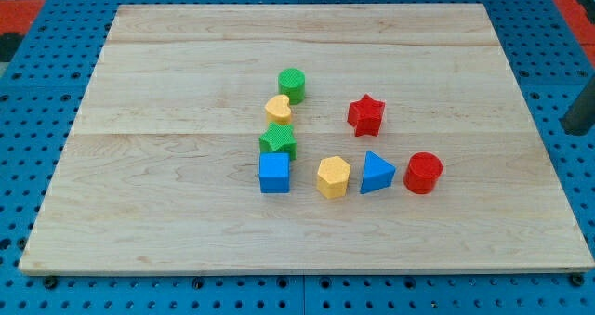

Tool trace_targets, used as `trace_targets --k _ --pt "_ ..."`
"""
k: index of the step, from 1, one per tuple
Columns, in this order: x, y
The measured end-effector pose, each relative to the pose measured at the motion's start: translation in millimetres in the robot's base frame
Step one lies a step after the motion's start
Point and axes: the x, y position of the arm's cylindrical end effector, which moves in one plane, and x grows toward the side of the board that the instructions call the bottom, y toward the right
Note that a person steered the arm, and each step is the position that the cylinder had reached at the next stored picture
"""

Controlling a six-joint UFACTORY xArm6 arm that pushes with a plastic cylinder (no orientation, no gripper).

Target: Push red circle on right side of blue triangle

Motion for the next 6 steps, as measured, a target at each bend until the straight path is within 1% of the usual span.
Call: trace_targets --k 1,2,3,4,5,6 --pt "2.7 -0.7" --pt "34.7 -43.8" --pt "34.7 -147.7" --pt "64.6 -134.2" --pt "45.5 -194.0" --pt "39.4 -204.0"
